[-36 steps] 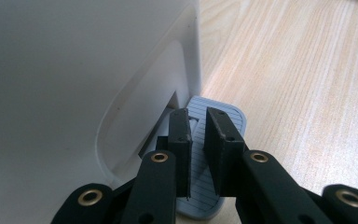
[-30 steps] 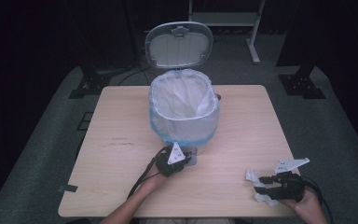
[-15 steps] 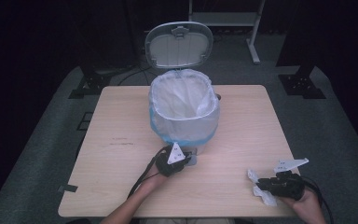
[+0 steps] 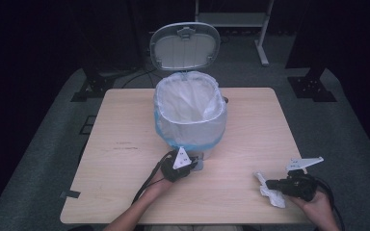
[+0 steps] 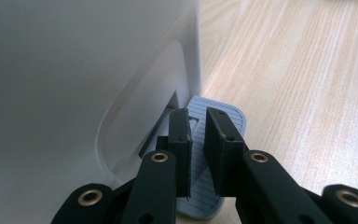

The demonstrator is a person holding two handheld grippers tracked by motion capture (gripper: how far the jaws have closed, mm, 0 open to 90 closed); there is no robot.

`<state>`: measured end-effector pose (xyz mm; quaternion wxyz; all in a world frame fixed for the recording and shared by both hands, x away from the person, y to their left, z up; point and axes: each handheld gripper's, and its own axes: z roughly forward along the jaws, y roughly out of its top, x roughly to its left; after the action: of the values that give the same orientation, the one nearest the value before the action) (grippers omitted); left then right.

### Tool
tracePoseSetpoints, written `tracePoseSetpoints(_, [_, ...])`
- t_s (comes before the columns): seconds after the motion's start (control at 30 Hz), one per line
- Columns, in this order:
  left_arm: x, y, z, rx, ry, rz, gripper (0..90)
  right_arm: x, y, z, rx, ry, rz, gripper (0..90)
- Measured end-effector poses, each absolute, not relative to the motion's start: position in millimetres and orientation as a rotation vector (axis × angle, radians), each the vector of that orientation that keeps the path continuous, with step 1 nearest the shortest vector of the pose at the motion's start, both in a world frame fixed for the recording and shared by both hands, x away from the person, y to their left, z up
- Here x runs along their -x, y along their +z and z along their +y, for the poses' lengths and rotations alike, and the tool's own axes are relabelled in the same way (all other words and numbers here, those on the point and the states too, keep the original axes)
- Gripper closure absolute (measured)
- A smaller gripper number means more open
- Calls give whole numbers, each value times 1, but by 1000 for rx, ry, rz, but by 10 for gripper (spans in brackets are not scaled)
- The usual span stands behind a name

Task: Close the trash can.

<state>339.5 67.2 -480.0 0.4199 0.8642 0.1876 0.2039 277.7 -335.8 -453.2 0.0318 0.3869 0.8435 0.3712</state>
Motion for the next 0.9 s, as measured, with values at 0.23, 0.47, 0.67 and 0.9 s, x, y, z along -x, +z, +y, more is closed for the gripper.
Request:
tracePoseSetpoints(0.23, [-340, -480, 67, -2164, 508, 472, 808, -284, -433, -327, -1144, 1181, 2602, 858])
tracePoseSetpoints(0.47, [-340, -480, 67, -2161, 504, 474, 807, -290, -413, -322, -1106, 1225, 2600, 858])
tracePoseSetpoints(0.67, [-340, -480, 67, -2160, 505, 474, 807, -296, -393, -318, -1074, 1254, 2597, 859])
tracePoseSetpoints(0.9, [-340, -480, 67, -2160, 505, 474, 807, -302, -371, -311, -1022, 1283, 2594, 859])
